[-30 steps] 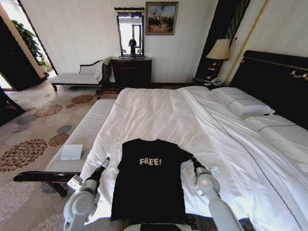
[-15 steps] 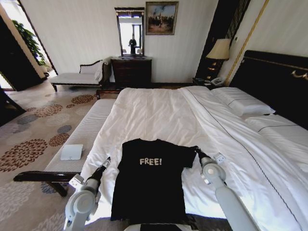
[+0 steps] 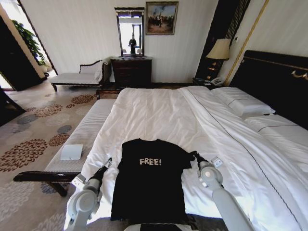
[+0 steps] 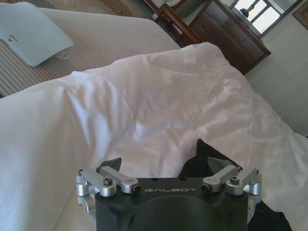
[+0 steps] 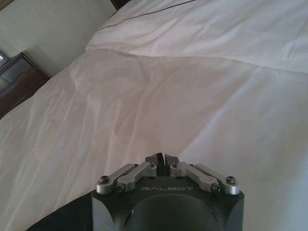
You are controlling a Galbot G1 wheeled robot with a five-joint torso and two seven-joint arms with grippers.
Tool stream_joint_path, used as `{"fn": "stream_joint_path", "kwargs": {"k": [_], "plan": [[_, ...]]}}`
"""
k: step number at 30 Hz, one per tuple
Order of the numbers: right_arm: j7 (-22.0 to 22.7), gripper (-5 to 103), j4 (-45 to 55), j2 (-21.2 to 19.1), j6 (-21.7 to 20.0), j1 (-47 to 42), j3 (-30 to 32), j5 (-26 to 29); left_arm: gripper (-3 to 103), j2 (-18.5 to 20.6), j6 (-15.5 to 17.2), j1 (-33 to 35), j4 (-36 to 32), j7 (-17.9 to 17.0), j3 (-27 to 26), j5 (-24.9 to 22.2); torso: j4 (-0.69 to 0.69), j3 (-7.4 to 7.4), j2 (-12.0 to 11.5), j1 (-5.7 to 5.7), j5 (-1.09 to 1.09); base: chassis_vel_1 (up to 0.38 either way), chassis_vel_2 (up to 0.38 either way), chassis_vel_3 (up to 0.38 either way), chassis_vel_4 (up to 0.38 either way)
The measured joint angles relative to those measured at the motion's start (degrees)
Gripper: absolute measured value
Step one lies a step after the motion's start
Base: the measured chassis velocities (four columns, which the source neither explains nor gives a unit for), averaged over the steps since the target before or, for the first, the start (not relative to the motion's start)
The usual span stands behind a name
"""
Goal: Fold the clothes on the bed.
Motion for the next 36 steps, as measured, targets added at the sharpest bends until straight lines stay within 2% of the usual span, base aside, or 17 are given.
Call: {"fn": "stream_joint_path", "kwargs": {"k": [1, 4, 6, 8, 10, 12, 14, 16, 17, 18, 20, 26, 29, 31, 34, 35, 36], "plan": [[-0.13, 9, 0.01, 0.04, 0.12, -0.10, 0.07, -0.34, 100, 0.00, 0.00, 0.00, 0.01, 0.00, 0.00, 0.00, 0.00, 0.00, 0.00, 0.00, 0.00, 0.000, 0.000, 0.000, 0.000], [-0.22, 26, 2.60, 0.79, 0.87, -3.04, 0.81, -3.02, 100, 0.02, 0.00, -0.08, 0.10, 0.01, -0.07, -0.07, 0.00, 0.00, 0.00, 0.00, -0.01, 0.000, 0.000, 0.000, 0.000], [0.25, 26, 3.33, 0.95, 0.91, -3.77, 0.89, -3.49, 100, 0.03, 0.01, -0.10, 0.11, 0.01, -0.10, -0.12, 0.00, 0.00, 0.00, 0.00, -0.01, 0.000, 0.000, 0.000, 0.000], [2.97, 36, 5.86, 1.42, 0.80, -6.96, 0.85, -4.62, 100, 0.08, 0.01, -0.13, 0.23, 0.01, -0.21, -0.23, -0.01, -0.01, 0.00, 0.00, -0.01, 0.000, 0.000, 0.000, 0.000], [6.13, 48, 8.44, 1.80, -0.31, -9.69, 0.67, -2.14, 100, 0.09, 0.01, -0.21, 0.45, 0.02, -0.22, -0.26, -0.02, -0.01, 0.01, 0.00, -0.01, 0.000, 0.000, 0.000, 0.000], [7.16, 48, 9.23, 1.94, -0.87, -10.43, 0.62, -0.47, 100, 0.09, 0.01, -0.24, 0.50, 0.03, -0.20, -0.26, -0.02, -0.01, 0.01, -0.01, -0.01, 0.000, 0.000, 0.000, 0.000], [9.06, 63, 11.09, 2.59, -2.39, -11.94, 0.60, 5.36, 100, 0.03, 0.01, -0.38, 0.71, 0.03, -0.02, -0.26, -0.02, -0.01, 0.00, -0.01, -0.01, 0.000, 0.000, 0.000, 0.000], [8.81, 63, 11.12, 3.06, -2.65, -11.85, 0.56, 7.30, 100, -0.03, 0.01, -0.50, 0.78, 0.04, 0.20, -0.24, 0.00, -0.01, 0.00, 0.00, -0.01, 0.000, 0.000, 0.000, 0.000], [8.81, 63, 11.12, 3.06, -2.65, -11.85, 0.56, 7.30, 100, -0.03, 0.01, -0.50, 0.78, 0.04, 0.20, -0.24, 0.00, -0.01, 0.00, 0.00, -0.01, 0.000, 0.000, 0.000, 0.000], [8.70, 75, 10.99, 3.16, -2.68, -11.65, 0.53, 7.65, 100, -0.06, 0.01, -0.52, 0.78, 0.04, 0.27, -0.24, 0.00, -0.01, 0.00, 0.00, -0.01, 0.000, 0.000, 0.000, 0.000], [8.38, 86, 10.49, 3.37, -2.87, -10.79, 0.39, 9.01, 100, -0.10, 0.01, -0.52, 0.78, 0.04, 0.32, -0.22, 0.01, 0.00, 0.00, 0.00, -0.01, 0.000, 0.000, 0.000, 0.000], [7.66, 100, 9.37, 3.86, -3.16, -9.91, -0.47, 8.75, 100, 0.14, 0.00, -0.19, 0.77, 0.04, -0.26, -0.33, 0.00, -0.01, 0.00, 0.00, -0.01, 0.000, 0.000, 0.000, 0.000], [7.62, 94, 8.73, 4.36, -3.13, -9.41, -0.73, 8.37, 100, 0.16, -0.03, -0.11, 0.77, 0.07, -0.32, -0.38, 0.00, -0.01, 0.00, -0.01, -0.01, 0.000, 0.000, 0.000, 0.000], [7.47, 84, 8.38, 4.61, -2.99, -9.20, -0.91, 8.11, 100, 0.08, -0.06, -0.13, 0.83, 0.08, -0.24, -0.38, 0.00, 0.00, 0.00, 0.00, 0.00, 0.000, 0.000, 0.000, 0.000], [7.24, 79, 8.01, 4.79, -2.65, -9.00, -0.98, 7.82, 100, 0.02, -0.06, -0.22, 0.92, 0.08, -0.07, -0.38, 0.00, 0.00, 0.00, 0.00, 0.00, 0.000, 0.000, 0.000, 0.000], [7.18, 68, 7.91, 4.85, -2.53, -8.95, -0.98, 7.74, 100, 0.01, -0.07, -0.25, 0.94, 0.08, -0.02, -0.37, 0.00, -0.01, 0.00, 0.00, -0.01, 0.000, 0.000, 0.000, 0.000], [7.14, 68, 7.83, 4.88, -2.44, -8.92, -0.98, 7.65, 100, 0.01, -0.07, -0.27, 0.93, 0.09, 0.02, -0.36, 0.00, -0.01, 0.00, 0.00, 0.00, 0.000, 0.000, 0.000, 0.000]]}}
